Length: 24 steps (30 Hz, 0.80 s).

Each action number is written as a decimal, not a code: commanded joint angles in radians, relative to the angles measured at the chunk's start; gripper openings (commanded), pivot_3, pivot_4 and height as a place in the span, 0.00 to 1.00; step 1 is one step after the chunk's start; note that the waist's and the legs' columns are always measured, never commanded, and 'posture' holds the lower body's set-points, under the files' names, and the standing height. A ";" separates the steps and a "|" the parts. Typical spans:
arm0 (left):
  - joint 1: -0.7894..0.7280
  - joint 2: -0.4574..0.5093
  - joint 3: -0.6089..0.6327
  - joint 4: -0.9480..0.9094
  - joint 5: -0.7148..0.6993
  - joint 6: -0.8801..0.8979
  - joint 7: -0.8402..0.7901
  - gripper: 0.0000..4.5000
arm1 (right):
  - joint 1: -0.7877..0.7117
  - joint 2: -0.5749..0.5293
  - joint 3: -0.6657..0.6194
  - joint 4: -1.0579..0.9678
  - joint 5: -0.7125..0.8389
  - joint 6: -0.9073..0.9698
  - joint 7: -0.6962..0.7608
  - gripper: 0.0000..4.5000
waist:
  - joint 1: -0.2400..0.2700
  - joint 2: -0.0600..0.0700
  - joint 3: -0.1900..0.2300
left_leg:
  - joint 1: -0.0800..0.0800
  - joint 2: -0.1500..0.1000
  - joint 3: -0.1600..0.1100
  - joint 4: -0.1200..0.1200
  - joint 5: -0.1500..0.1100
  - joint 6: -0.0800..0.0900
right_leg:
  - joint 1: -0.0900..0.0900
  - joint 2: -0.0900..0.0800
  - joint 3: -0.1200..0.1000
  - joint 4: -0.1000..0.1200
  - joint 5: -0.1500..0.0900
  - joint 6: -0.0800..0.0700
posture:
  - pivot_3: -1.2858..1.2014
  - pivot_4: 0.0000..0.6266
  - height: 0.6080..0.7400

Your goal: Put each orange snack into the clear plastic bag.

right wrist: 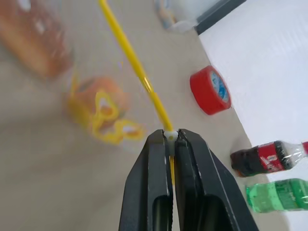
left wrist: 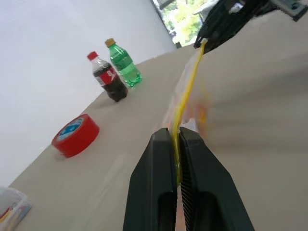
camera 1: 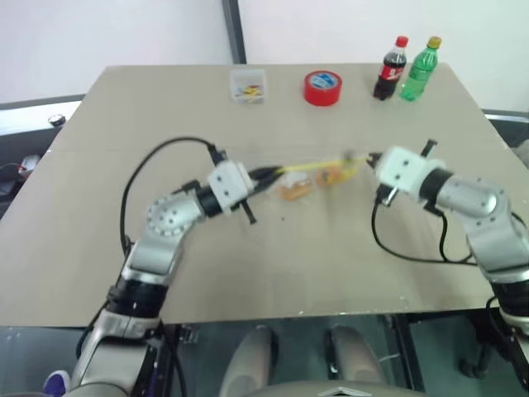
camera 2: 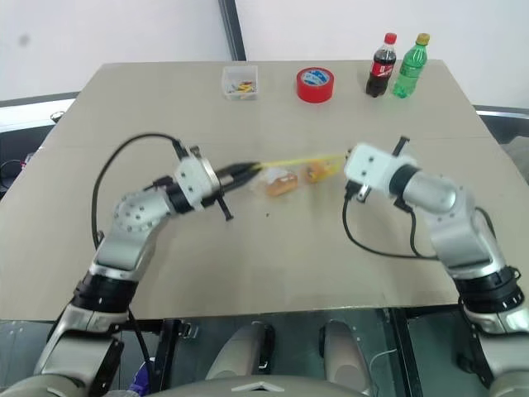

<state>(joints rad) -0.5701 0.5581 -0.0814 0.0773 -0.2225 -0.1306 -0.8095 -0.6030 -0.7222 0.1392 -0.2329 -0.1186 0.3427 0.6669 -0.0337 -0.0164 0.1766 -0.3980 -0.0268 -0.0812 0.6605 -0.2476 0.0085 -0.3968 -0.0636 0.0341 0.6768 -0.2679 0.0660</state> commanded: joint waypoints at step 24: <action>0.149 0.019 -0.048 -0.024 -0.017 0.007 -0.119 0.43 | 0.438 0.014 -0.097 -0.219 0.073 0.139 -0.069 0.32 | -0.003 0.000 0.000 | -0.012 -0.002 0.000 0.003 0.000 0.001 | -0.011 -0.002 0.001 0.003 0.000 0.000 | 0.52 0.24 1.00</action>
<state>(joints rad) -0.4386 0.5690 -0.1585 0.1577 -0.1649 -0.2135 -0.9142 -0.1861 -0.7082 0.0881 -0.3846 -0.0904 0.4568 0.5723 -0.0368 -0.0162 0.1762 -0.4085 -0.0289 -0.0821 0.6646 -0.2478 0.0094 -0.4062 -0.0650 0.0345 0.6799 -0.2678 0.0662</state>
